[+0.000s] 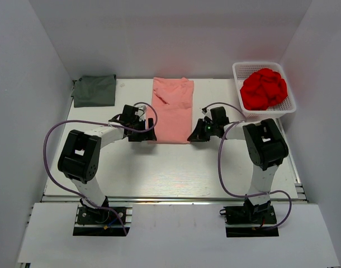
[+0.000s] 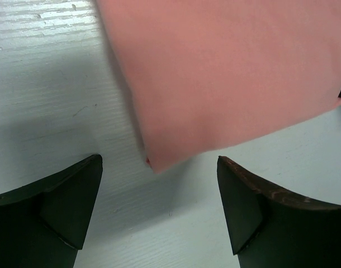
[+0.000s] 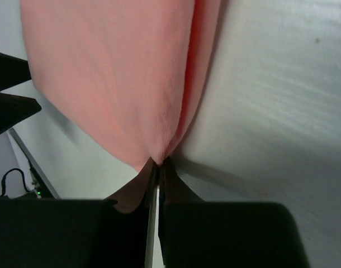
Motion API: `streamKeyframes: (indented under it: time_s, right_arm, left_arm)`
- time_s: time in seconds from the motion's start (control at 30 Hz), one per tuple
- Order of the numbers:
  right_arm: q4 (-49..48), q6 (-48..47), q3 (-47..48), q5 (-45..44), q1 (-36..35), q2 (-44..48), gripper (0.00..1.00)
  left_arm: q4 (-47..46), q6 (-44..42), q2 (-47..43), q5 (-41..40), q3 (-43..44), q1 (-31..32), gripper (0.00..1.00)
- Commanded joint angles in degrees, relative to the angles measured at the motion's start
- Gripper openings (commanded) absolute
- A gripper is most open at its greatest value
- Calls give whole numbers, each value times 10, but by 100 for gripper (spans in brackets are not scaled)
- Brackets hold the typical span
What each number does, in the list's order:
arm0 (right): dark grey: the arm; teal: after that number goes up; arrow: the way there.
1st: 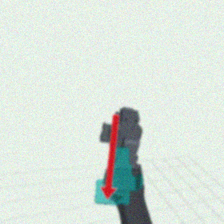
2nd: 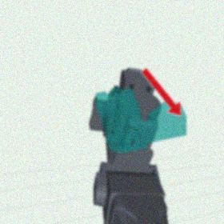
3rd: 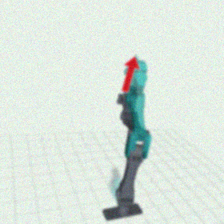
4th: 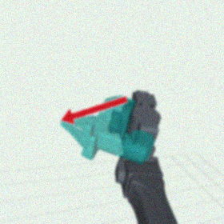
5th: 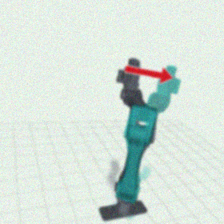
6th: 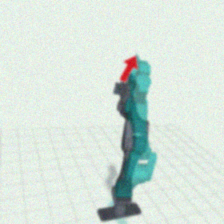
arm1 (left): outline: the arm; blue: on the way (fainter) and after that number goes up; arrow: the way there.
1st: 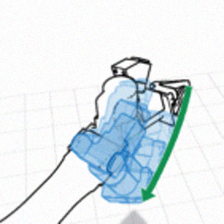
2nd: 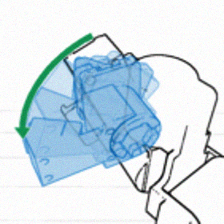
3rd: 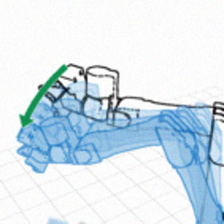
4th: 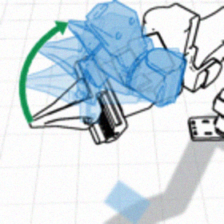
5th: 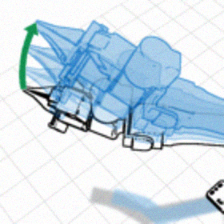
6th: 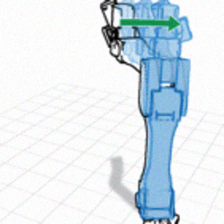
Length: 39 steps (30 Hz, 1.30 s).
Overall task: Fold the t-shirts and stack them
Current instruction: Grab one side of the 2/3 rectangular tshirt with both arms
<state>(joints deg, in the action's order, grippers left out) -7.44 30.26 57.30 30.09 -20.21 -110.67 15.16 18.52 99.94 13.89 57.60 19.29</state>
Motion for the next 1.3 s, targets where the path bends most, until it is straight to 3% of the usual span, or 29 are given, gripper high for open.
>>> streamKeyframes:
  time_s: [0.0, 0.17, 0.4, 0.53, 0.7, 0.8, 0.83, 1.0, 1.27]
  right_arm:
    - [0, 10, -38, 1, 2, 9, 0]
    - [-4, -1, -65, -28, 1, 34, 0]
    - [-18, 2, -72, -9, 3, 38, 0]
    - [-20, 4, -71, -4, 2, 36, 0]
    - [-21, 6, -74, 1, 3, 41, 0]
    - [-18, -6, -79, -1, 0, 53, 0]
    - [-18, -10, -82, -1, 0, 56, 0]
    - [-2, -29, -90, 1, -2, 97, 0]
    - [114, -96, -131, 48, -1, 284, 0]
  left_arm:
    - [-5, 1, -19, -5, -6, 3, 92]
    - [-16, 1, -14, 12, -11, 3, 83]
    - [-37, 1, -14, 27, -43, 8, 61]
    - [-43, 1, -14, 51, -64, 14, 57]
    - [-51, 1, -20, 57, -86, 25, 45]
    - [-58, 1, -20, 57, -86, 30, 23]
    - [-58, 1, -20, 51, -86, 30, 0]
    - [-22, 1, -56, 79, -72, 30, 0]
    - [18, -12, -263, 183, -112, 36, 0]
